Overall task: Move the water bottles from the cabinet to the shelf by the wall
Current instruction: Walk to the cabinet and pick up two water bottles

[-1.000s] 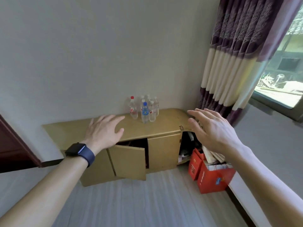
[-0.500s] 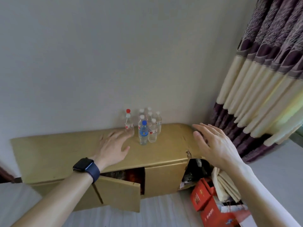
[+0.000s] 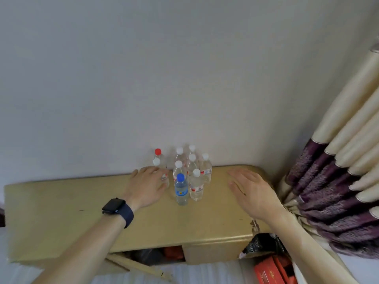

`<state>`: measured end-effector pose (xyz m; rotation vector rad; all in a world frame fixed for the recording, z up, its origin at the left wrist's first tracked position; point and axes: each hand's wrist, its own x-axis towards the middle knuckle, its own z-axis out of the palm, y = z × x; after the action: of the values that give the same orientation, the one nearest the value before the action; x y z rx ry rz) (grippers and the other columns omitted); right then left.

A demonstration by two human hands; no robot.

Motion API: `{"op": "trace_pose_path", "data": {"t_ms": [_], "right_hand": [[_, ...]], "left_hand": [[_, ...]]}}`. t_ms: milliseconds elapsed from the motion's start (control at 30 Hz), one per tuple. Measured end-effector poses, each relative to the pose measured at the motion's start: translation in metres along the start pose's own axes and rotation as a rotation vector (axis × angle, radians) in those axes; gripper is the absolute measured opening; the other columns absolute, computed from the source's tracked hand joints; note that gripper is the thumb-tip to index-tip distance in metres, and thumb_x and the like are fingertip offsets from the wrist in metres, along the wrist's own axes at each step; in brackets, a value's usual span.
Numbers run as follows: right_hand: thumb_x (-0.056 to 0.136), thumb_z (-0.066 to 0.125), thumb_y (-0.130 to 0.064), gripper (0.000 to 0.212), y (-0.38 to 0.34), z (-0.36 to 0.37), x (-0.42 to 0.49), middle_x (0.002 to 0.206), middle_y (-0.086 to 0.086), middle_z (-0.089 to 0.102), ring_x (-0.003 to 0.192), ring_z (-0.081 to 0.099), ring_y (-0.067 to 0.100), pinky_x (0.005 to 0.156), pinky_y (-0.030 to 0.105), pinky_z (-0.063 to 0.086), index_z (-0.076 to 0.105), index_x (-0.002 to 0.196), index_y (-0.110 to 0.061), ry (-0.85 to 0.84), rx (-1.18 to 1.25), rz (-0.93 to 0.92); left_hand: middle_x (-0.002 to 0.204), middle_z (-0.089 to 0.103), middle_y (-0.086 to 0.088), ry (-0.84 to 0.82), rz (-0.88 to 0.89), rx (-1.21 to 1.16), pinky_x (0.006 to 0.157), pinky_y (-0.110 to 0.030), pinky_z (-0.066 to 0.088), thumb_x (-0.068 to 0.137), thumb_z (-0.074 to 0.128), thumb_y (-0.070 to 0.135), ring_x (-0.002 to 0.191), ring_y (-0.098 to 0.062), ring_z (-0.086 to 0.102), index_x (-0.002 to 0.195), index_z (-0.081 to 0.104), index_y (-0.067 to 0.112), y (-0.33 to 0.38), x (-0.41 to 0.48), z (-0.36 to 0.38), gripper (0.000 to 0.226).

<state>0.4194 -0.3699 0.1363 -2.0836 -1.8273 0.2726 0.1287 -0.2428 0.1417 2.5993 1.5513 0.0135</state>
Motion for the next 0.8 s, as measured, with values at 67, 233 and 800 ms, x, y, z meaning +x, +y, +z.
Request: {"op": "trace_pose_path", "data": {"t_ms": [67,233,800], "right_hand": [[0.095,0.026,-0.054,0.054,0.013,0.011,0.023,0.134,-0.007,0.059,0.130,0.047,0.024,0.103,0.045,0.044,0.054,0.135,-0.031,-0.053,0.001,0.012],[0.102,0.035,-0.048,0.045,0.037,0.046,0.072,0.147,-0.009,0.048,0.140,0.035,0.017,0.114,0.038,0.033,0.043,0.144,-0.035,-0.232,-0.022,0.060],[0.100,0.040,-0.037,0.036,0.019,0.144,0.253,0.112,0.014,0.066,0.104,0.059,0.034,0.076,0.037,0.047,0.048,0.129,-0.016,-0.417,-0.042,0.240]], "left_hand": [[0.141,0.050,0.010,-0.022,0.036,-0.062,0.104,-0.036,0.034,0.096,0.046,0.039,0.130,-0.019,0.045,0.141,0.046,0.037,0.014,0.021,0.015,0.045],[0.142,0.047,0.009,-0.148,0.064,-0.125,0.107,-0.037,0.033,0.094,0.045,0.042,0.133,-0.019,0.040,0.144,0.041,0.037,0.028,0.073,0.061,0.050],[0.143,0.051,0.001,-0.236,0.318,0.080,0.116,-0.050,0.014,0.102,0.043,0.022,0.140,-0.027,0.032,0.147,0.034,0.037,0.030,0.170,0.124,0.048]]}}
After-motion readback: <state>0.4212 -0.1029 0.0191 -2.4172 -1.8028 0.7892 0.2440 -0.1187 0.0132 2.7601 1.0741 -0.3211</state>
